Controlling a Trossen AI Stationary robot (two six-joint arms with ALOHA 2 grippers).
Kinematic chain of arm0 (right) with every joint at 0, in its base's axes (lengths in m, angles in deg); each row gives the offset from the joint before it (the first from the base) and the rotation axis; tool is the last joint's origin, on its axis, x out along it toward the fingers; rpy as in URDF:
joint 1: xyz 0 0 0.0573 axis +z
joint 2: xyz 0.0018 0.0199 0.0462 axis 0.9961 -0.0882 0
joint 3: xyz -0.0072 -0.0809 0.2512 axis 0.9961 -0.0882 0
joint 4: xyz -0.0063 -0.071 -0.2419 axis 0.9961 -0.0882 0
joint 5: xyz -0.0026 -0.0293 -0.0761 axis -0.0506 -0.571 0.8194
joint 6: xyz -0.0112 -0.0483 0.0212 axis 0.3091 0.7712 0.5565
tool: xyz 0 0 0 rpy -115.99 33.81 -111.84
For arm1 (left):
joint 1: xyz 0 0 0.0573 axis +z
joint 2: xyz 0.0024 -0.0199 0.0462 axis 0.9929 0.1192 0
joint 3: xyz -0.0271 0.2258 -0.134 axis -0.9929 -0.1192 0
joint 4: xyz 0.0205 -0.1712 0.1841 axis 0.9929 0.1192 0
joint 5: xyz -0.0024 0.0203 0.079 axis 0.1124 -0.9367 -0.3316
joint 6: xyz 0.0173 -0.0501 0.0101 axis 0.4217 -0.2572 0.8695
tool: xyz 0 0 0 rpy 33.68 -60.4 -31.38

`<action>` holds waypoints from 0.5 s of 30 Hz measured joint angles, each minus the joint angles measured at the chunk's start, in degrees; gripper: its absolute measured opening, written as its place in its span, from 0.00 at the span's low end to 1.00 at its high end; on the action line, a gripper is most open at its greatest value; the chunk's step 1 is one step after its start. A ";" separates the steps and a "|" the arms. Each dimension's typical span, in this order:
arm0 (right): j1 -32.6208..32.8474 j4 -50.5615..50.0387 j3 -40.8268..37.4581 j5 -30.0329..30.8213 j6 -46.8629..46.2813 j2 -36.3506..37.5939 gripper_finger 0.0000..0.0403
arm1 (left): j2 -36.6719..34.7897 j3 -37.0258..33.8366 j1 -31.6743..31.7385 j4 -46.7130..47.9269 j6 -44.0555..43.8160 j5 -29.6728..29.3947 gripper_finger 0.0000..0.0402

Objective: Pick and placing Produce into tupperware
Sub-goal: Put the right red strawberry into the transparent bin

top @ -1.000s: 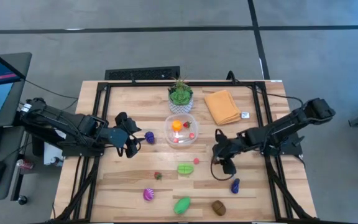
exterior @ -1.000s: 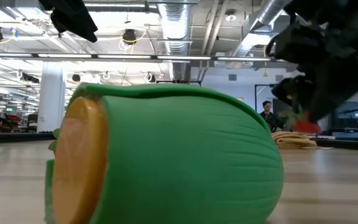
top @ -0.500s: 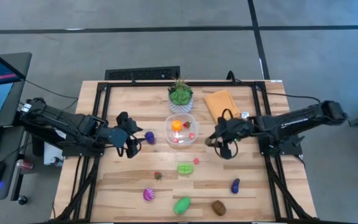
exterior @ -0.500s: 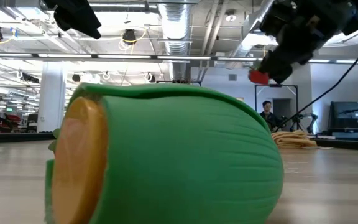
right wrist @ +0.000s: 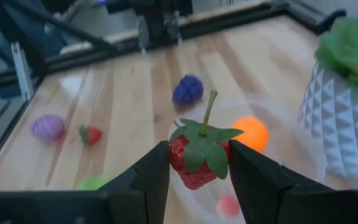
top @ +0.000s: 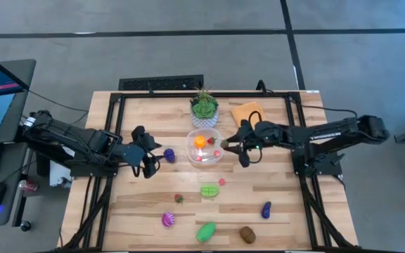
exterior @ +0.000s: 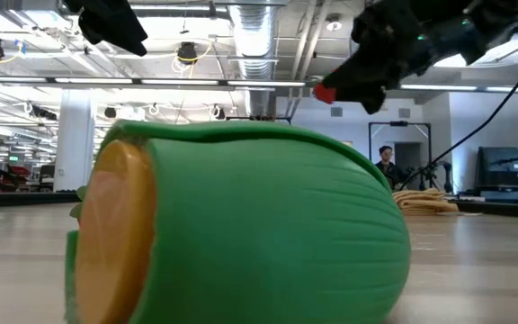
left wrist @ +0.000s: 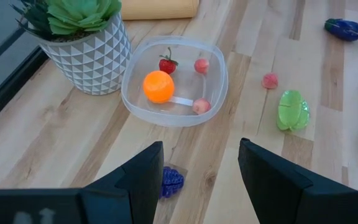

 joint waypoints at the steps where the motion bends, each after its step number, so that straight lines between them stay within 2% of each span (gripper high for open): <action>1: -0.27 1.51 0.00 0.00 0.00 -1.00 0.45 | 0.00 0.00 0.00 0.00 0.02 -0.17 0.50; 15: -3.10 15.76 0.00 -0.02 -3.75 -17.35 0.44 | 0.00 0.00 0.01 0.00 0.28 -1.11 0.50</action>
